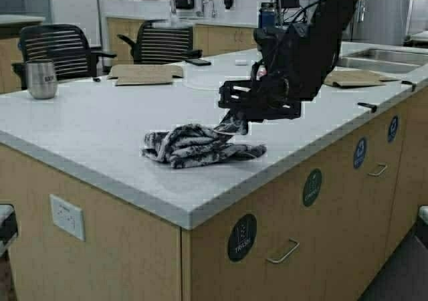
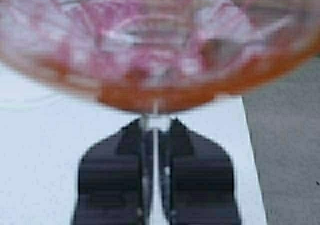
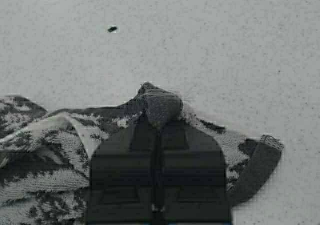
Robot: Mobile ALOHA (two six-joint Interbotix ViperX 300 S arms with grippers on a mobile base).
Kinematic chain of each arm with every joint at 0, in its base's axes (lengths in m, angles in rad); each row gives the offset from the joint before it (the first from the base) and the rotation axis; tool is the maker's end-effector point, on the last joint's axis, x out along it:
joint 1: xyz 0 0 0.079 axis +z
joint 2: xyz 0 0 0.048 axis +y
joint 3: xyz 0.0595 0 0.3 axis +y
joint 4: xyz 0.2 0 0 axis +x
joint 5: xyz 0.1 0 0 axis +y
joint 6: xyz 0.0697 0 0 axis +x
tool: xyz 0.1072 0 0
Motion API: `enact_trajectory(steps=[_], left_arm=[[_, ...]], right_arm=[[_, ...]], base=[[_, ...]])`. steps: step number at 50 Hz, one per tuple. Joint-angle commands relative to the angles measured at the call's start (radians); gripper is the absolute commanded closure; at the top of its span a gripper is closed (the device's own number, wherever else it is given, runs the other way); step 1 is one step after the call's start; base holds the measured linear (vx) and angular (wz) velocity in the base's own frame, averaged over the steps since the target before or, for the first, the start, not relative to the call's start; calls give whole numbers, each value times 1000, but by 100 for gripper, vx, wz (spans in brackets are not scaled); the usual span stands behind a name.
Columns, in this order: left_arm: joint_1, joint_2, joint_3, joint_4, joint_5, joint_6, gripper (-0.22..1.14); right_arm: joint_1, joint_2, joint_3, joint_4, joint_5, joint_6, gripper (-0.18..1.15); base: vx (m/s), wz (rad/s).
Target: Get the cloth and wipe up the spill under the wine glass
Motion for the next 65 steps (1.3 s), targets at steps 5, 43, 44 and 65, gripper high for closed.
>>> enact_trajectory(steps=[5, 43, 44, 65], left_arm=[[-3, 126, -26, -3, -89, -2, 78], [0, 580, -146, -3, -383, 97, 78], [0, 591, -149, -3, -390, 100, 78], [3, 676, -124, -6, -439, 124, 78]], right_arm=[[0, -29, 2, -2, -12, 0, 91], [0, -15, 141, -3, -83, 0, 91], [0, -15, 144, -2, -86, 0, 91], [-2, -18, 167, 14, -164, 54, 91]], base=[[0, 0], [0, 0], [0, 0], [0, 0]])
